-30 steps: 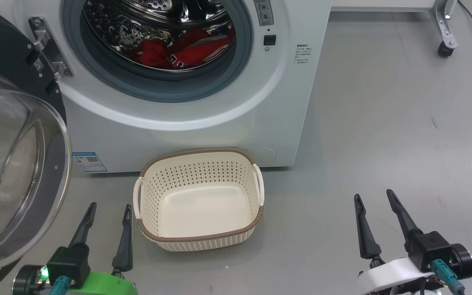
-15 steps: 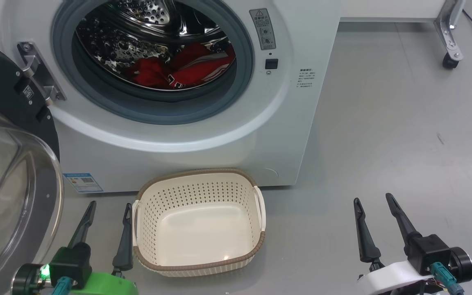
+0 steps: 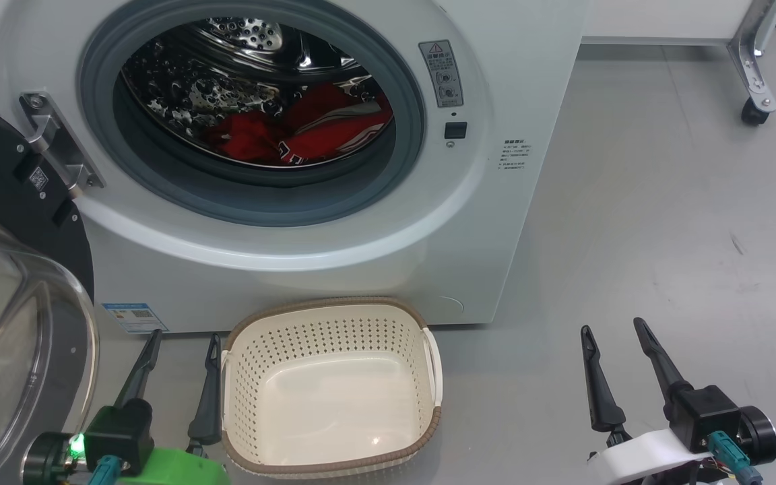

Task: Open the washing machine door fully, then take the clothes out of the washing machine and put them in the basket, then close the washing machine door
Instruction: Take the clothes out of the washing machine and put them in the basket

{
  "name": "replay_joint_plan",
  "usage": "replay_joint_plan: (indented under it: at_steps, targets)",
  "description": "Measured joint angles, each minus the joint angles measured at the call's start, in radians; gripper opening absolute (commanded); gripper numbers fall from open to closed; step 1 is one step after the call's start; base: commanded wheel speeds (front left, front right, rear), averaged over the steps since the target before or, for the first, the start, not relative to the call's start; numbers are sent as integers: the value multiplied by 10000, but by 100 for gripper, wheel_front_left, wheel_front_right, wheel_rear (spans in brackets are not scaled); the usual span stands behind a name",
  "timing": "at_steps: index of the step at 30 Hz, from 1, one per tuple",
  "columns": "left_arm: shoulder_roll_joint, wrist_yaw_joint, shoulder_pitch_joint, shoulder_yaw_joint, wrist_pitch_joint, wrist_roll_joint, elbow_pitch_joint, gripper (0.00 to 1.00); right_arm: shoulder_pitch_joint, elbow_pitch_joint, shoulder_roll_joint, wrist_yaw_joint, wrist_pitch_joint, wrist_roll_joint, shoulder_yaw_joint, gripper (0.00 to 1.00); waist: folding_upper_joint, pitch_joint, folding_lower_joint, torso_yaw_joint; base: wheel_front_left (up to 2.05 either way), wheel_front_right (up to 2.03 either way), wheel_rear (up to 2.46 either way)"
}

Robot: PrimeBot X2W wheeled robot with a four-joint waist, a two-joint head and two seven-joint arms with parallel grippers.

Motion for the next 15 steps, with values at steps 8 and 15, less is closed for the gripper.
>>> replay_joint_plan:
  at_steps: [8, 15]
  targets:
    - [2, 0, -1, -15, 0, 0, -13, 100, -1, 4, 4, 0, 0, 0, 12, 100, 0, 71, 0, 43, 21, -21, 0]
    - [2, 0, -1, -17, 0, 0, -13, 100, -1, 35, 4, -2, 0, 13, 10, 100, 0, 92, 0, 77, 0, 0, 0]
